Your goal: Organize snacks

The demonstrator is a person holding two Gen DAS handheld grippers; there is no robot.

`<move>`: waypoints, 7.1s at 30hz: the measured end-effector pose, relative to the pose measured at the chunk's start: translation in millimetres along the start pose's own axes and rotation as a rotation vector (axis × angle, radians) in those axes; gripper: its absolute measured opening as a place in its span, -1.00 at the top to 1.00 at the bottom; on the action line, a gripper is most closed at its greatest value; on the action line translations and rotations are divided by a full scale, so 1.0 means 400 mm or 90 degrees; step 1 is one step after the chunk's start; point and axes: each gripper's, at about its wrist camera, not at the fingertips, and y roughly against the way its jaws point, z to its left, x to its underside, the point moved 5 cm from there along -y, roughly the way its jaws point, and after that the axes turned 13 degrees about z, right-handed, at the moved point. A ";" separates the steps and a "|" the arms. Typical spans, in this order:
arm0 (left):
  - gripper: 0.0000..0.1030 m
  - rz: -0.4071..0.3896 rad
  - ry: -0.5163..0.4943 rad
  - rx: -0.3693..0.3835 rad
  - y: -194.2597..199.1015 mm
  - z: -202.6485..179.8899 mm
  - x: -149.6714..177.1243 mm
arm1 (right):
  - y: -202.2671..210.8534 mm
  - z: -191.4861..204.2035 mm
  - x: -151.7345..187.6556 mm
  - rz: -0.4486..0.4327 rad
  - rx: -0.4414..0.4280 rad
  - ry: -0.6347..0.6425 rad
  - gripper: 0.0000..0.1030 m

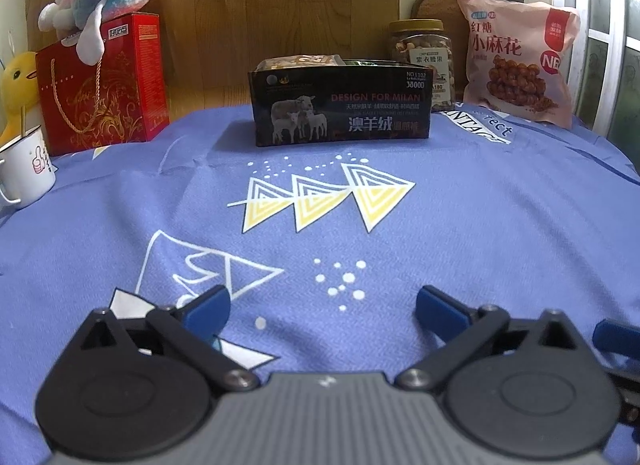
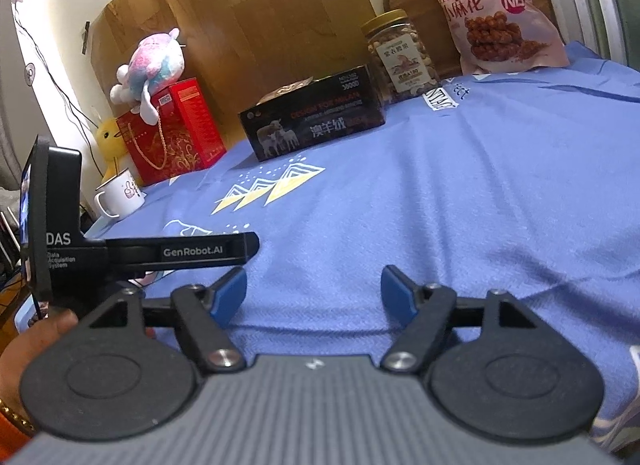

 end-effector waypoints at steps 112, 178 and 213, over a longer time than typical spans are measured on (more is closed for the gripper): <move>-1.00 -0.044 -0.019 -0.155 0.135 -0.012 0.012 | 0.084 0.014 -0.002 -0.137 0.093 0.010 -0.82; -1.00 -0.109 -0.067 -0.076 0.186 -0.085 -0.099 | 0.108 0.011 -0.021 -0.087 0.127 0.009 -0.82; -1.00 -0.059 0.010 -0.064 0.195 -0.001 -0.082 | 0.095 0.058 -0.045 -0.077 0.079 0.063 -0.82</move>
